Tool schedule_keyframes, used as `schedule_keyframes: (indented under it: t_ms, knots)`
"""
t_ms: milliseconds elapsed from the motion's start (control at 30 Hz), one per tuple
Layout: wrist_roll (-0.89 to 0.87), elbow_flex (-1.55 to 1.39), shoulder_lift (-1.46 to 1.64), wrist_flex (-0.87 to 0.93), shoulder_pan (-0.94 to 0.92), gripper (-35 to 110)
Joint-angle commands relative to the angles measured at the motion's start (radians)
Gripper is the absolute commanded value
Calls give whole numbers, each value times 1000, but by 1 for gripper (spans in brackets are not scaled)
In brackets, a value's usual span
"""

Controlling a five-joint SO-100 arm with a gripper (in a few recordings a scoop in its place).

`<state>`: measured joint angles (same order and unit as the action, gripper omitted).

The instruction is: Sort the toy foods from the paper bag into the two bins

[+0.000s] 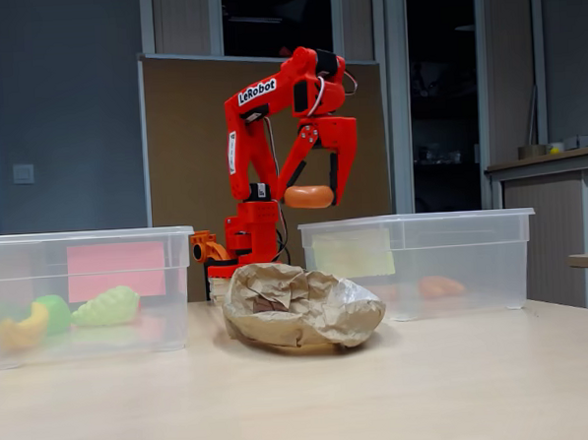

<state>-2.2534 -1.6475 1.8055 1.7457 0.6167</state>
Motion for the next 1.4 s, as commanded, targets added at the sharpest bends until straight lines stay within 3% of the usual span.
schedule_keyframes:
  t_ms: [0, 267, 433, 933, 1367]
  knots:
    - [-210, -51, 83, -41, 146, 32]
    - [-560, -46, 64, -101, 417, 32]
    - [-614, -8, -3, -124, 465, 32]
    - [-92, 193, -485, -476, 339, 33]
    - [-29, 210, -755, -769, 356, 39]
